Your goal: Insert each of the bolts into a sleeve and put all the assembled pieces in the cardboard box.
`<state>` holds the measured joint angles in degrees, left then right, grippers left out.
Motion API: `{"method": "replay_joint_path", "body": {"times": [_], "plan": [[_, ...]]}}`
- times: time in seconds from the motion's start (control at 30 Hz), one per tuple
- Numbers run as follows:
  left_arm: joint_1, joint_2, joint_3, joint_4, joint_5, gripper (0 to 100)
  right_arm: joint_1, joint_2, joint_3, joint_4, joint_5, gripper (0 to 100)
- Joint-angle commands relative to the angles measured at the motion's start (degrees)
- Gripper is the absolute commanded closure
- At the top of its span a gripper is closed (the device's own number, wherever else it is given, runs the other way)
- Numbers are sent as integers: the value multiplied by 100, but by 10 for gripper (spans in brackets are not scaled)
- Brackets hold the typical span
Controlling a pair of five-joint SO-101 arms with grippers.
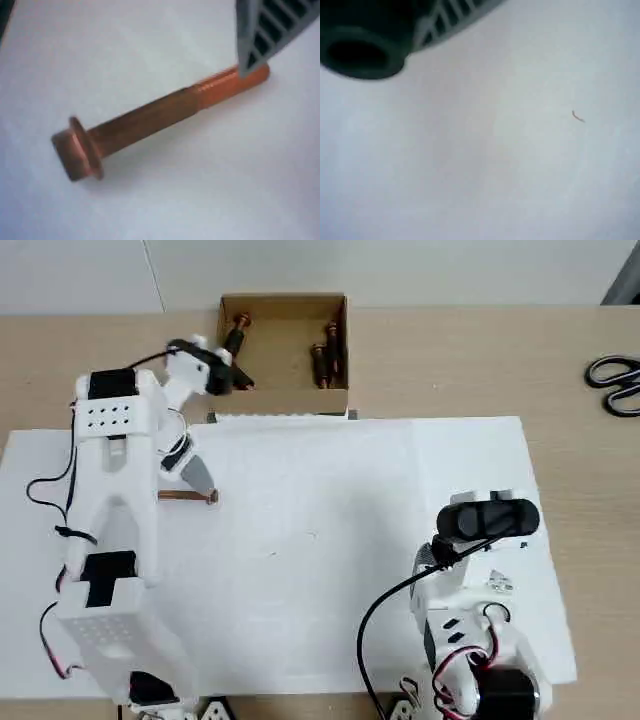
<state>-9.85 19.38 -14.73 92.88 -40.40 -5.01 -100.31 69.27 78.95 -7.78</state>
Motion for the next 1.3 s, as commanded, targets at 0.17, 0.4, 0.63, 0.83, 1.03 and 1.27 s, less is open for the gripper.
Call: {"method": "replay_joint_path", "body": {"times": [0.17, 0.4, 0.63, 0.83, 1.03, 1.27], "plan": [[-70, -44, -22, 202, -2576, 710, 57, -48, -26, -145, 0, 995], [-79, -35, -22, 176, -3622, 710, 48, -48, -26, -145, 0, 995], [-70, 431, -92, -510, -3833, 710, 57, -31, -26, -145, 0, 995], [141, 941, -787, 105, -3815, 710, 57, -4, 18, -154, 0, 995], [360, 1310, -1253, 273, -3815, 739, 57, -4, 18, -154, 0, 995], [431, 1486, -1253, 360, -3815, 799, 57, -4, 18, -154, -9, 995]]}}
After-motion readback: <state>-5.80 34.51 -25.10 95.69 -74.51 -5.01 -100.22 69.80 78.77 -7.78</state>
